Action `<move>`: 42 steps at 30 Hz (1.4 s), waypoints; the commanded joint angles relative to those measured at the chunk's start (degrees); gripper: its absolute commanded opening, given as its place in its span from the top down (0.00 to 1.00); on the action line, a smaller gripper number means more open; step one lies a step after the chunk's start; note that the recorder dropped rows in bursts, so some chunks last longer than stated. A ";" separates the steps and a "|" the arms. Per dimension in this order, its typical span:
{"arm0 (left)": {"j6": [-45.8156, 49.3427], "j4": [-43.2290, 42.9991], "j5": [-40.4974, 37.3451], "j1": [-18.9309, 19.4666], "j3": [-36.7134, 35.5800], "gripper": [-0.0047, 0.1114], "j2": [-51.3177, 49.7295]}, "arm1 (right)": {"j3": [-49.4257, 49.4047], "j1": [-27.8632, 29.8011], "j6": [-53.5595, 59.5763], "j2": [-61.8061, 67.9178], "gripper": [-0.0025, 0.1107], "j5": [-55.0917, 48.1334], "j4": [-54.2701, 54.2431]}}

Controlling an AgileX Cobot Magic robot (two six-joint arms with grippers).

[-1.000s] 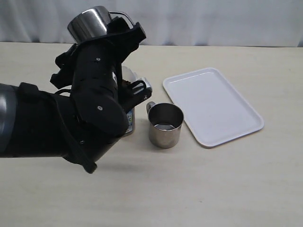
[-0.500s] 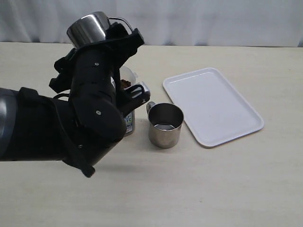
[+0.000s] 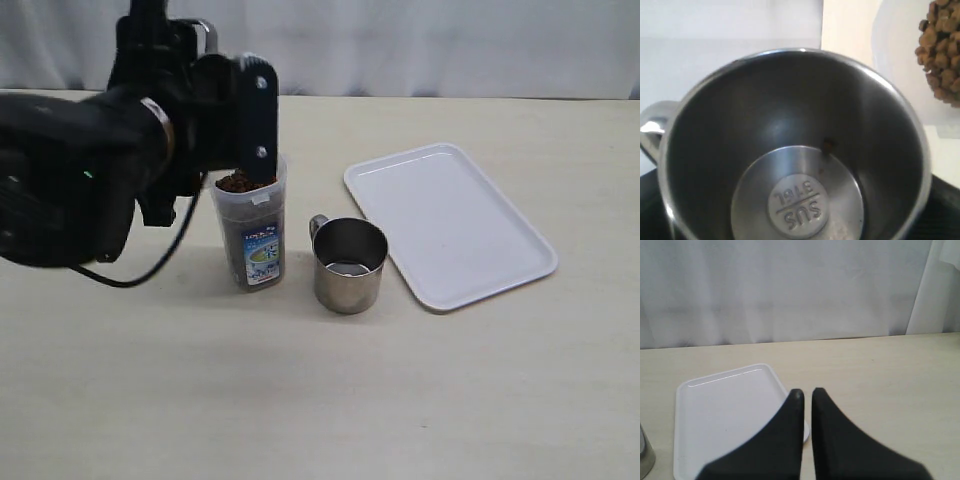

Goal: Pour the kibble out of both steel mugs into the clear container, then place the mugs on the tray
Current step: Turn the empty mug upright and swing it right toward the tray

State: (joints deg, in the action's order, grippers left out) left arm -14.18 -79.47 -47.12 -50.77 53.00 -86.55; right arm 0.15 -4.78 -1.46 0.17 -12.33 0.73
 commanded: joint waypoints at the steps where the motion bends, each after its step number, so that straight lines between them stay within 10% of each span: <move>1: 3.92 11.48 13.54 6.36 0.32 0.96 6.06 | -0.15 -0.03 0.32 -0.17 0.94 0.06 0.09; 9: 20.20 37.67 36.67 19.24 -4.55 0.96 8.91 | -0.15 -0.03 0.32 -0.17 0.94 0.06 0.09; 22: 8.83 39.81 95.77 39.53 -25.42 0.96 8.91 | -0.15 -0.03 0.32 -0.17 0.94 0.06 0.09; 27: 1.86 33.26 107.74 36.42 -22.23 0.96 8.91 | -0.15 -0.03 0.32 -0.17 0.94 0.06 0.09; 35: -3.53 39.98 90.62 16.43 -6.73 0.96 2.57 | -0.15 -0.03 0.32 -0.17 0.94 0.06 0.09; 42: -4.86 43.45 83.24 9.15 11.01 0.96 -14.91 | -0.15 -0.03 0.32 -0.17 0.94 0.06 0.09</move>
State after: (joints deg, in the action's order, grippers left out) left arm -17.28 -37.82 37.67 -39.71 58.39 -94.54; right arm 0.15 -4.78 -1.46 0.17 -12.33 0.73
